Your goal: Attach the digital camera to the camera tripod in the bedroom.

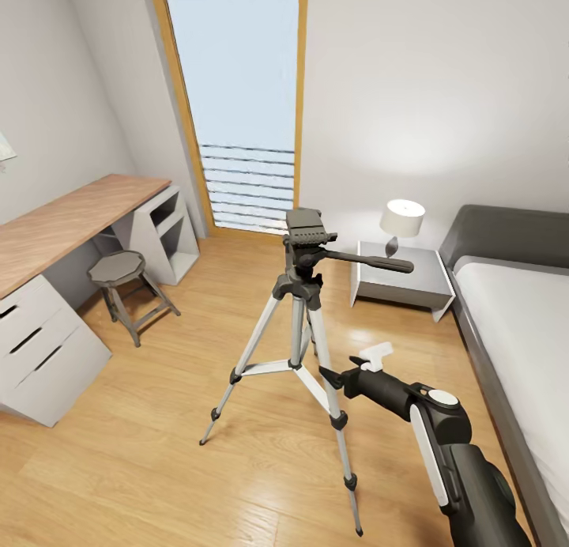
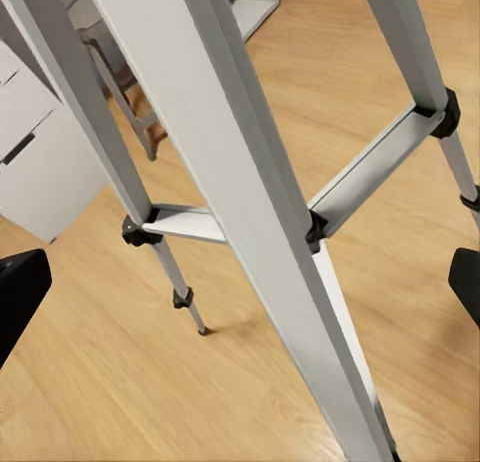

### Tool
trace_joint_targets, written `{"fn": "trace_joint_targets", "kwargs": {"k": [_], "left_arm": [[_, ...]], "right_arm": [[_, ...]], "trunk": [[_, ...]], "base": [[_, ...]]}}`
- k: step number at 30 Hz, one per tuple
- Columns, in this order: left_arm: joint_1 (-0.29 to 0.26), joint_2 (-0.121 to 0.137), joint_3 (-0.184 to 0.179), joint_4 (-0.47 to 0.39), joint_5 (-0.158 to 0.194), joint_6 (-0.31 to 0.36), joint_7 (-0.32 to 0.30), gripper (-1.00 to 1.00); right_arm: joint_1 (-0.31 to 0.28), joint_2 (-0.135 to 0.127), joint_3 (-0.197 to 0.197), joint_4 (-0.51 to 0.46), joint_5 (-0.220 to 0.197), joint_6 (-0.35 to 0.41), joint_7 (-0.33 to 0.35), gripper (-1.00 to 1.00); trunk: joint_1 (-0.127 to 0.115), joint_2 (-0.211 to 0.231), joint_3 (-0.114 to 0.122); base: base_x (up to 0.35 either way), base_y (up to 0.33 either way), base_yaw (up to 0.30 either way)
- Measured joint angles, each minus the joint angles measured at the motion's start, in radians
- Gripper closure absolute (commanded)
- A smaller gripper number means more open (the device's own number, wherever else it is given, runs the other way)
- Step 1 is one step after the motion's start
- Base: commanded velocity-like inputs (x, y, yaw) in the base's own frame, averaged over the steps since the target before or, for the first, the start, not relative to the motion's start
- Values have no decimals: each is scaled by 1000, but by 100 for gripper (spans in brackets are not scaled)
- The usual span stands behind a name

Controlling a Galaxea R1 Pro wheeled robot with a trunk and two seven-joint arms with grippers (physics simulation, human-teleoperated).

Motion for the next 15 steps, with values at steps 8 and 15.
{"fn": "trace_joint_targets", "kwargs": {"k": [8, 15], "left_arm": [[0, 0, 0, 0, 1, 0, 0, 100], [0, 0, 0, 0, 1, 0, 0, 100]], "right_arm": [[0, -2, 0, -1, 0, 4, 2, -100], [0, -2, -2, 0, 0, 4, 2, -100]], "trunk": [[0, 0, 0], [0, 0, 0]], "base": [[0, -164, 0], [0, -33, 0]]}}
